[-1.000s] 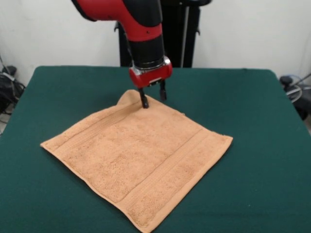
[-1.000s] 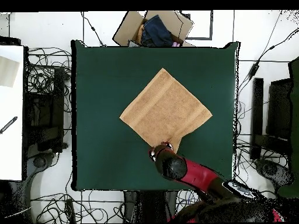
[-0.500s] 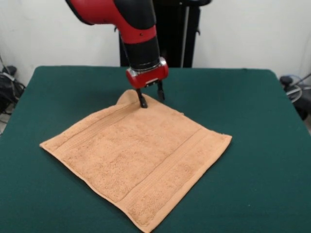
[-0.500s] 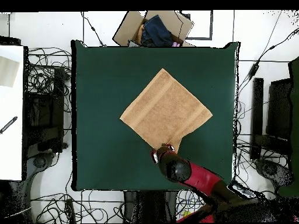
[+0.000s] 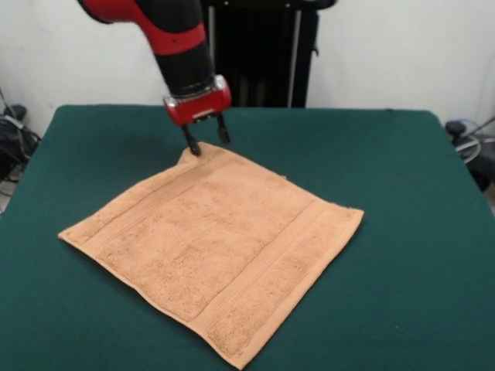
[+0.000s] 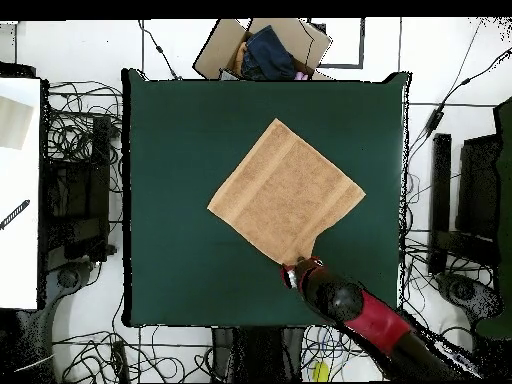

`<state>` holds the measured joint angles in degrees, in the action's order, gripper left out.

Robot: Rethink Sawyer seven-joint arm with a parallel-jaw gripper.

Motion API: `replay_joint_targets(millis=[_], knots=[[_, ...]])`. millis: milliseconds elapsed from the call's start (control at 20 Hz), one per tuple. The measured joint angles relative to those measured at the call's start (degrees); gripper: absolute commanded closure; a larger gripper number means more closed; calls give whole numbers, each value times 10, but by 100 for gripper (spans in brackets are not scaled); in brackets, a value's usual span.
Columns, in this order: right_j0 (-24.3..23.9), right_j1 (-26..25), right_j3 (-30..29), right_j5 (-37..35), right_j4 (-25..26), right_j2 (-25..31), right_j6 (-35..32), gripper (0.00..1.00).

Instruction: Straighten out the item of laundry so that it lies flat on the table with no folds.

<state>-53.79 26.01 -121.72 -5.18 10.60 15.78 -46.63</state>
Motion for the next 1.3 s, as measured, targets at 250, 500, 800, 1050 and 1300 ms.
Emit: replay_joint_targets(millis=[250, 500, 800, 1050, 1300], knots=[[-43, 30, 0, -57, 0, 0, 0, 0], [-61, 56, 0, -93, 0, 0, 0, 0], [-59, 79, -1, -103, 8, 0, 0, 0], [-17, 110, -1, -103, 23, 0, 0, 0], [22, 131, -1, -103, 23, 0, 0, 0]])
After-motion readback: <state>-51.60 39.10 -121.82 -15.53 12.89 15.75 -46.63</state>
